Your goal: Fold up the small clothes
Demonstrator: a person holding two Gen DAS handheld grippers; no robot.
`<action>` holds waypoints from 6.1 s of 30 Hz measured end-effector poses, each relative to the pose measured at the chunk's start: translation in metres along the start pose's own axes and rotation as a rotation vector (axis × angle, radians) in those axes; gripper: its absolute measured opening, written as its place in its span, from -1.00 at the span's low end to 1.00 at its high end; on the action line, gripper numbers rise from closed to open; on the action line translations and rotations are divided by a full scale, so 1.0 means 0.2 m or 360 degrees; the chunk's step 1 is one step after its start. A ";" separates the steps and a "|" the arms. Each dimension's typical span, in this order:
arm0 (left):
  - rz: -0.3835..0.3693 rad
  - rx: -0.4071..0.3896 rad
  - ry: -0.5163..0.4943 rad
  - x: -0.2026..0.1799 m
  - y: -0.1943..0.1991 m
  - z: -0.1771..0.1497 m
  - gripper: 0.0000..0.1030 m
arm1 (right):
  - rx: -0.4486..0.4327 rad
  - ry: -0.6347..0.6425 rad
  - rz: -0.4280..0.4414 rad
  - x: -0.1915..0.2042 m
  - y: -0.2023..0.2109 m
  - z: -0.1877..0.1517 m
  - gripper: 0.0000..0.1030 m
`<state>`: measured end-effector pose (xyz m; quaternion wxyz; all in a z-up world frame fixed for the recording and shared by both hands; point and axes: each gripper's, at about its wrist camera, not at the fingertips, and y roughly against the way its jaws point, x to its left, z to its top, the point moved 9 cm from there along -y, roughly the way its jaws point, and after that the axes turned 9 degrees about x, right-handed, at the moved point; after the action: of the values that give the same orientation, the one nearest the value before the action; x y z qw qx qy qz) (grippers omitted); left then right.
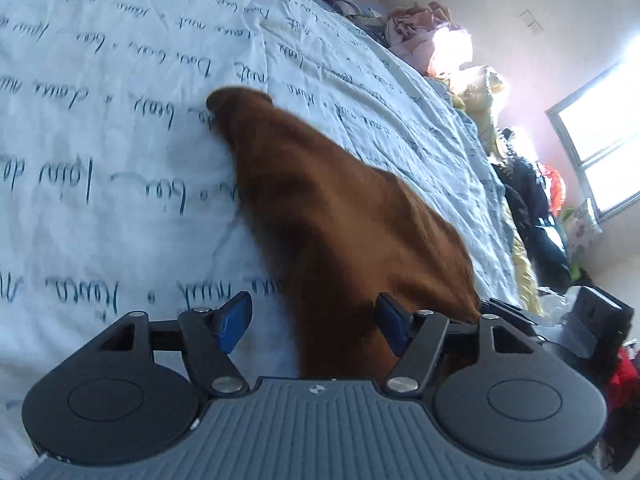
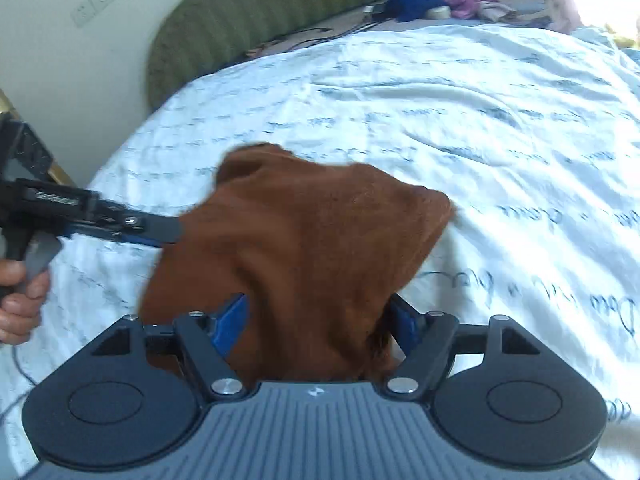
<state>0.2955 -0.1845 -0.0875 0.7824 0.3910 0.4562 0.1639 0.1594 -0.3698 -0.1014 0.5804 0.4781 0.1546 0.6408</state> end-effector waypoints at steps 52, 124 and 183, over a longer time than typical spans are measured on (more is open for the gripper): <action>0.0025 -0.0325 0.0055 -0.19 0.24 -0.61 0.90 | -0.0377 -0.0113 0.0139 -0.12 0.16 0.29 -0.93; -0.0088 -0.0321 -0.0238 -0.51 0.04 -0.71 1.00 | -0.0230 0.0065 0.0470 0.03 0.34 0.13 0.32; 0.0914 -0.0314 -0.0071 -0.16 0.14 -1.11 1.00 | -0.0223 -0.0004 -0.0710 0.24 0.18 -0.78 1.00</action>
<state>0.0947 -0.0842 -0.1093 0.7480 0.4297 0.2917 0.4133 0.0196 -0.2814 -0.1304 0.7396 0.3916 0.2109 0.5051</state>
